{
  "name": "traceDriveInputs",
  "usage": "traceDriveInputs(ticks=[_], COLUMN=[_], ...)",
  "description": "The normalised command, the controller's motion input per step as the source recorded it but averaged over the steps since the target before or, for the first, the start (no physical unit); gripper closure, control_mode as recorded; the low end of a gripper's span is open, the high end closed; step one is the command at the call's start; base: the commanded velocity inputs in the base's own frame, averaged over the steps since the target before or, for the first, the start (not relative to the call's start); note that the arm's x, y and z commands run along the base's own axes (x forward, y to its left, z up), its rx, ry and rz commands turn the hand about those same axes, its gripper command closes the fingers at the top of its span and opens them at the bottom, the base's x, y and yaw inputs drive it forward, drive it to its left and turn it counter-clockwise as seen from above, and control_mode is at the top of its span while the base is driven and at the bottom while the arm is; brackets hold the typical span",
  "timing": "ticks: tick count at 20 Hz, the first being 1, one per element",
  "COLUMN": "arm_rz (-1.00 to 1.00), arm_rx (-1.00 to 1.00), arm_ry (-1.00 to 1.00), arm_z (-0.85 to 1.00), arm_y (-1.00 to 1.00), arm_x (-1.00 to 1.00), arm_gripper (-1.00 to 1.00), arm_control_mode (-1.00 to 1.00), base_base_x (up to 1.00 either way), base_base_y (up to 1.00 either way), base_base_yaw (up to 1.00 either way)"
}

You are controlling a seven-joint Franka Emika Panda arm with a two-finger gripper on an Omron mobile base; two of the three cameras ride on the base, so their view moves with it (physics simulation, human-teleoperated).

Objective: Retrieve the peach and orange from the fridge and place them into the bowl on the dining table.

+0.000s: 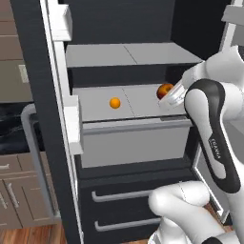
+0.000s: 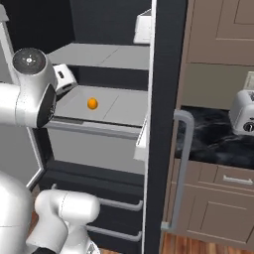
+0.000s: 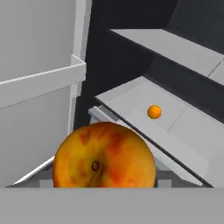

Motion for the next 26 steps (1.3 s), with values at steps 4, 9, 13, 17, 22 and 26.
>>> traceDriveInputs(ticks=[4,9,13,17,22,26], arm_rz=[0.0,0.0,0.0,0.0,0.0,0.0], arm_rx=[0.0,0.0,0.0,0.0,0.0,0.0], arm_ry=[0.0,0.0,0.0,0.0,0.0,0.0], arm_z=[0.0,0.0,0.0,0.0,0.0,0.0], arm_y=[0.0,0.0,0.0,0.0,0.0,0.0], arm_x=[0.0,0.0,0.0,0.0,0.0,0.0], arm_gripper=[1.0,1.0,1.0,1.0,1.0,1.0], arm_control_mode=[1.0,1.0,1.0,1.0,1.0,1.0], base_base_x=[-0.98,-0.84,-0.48,-0.12,-0.21,-0.5], base_base_y=[0.14,0.01,-0.04,-0.24,-0.41,-0.37], base_base_yaw=[0.09,0.12,0.37,0.59,0.7,0.7])
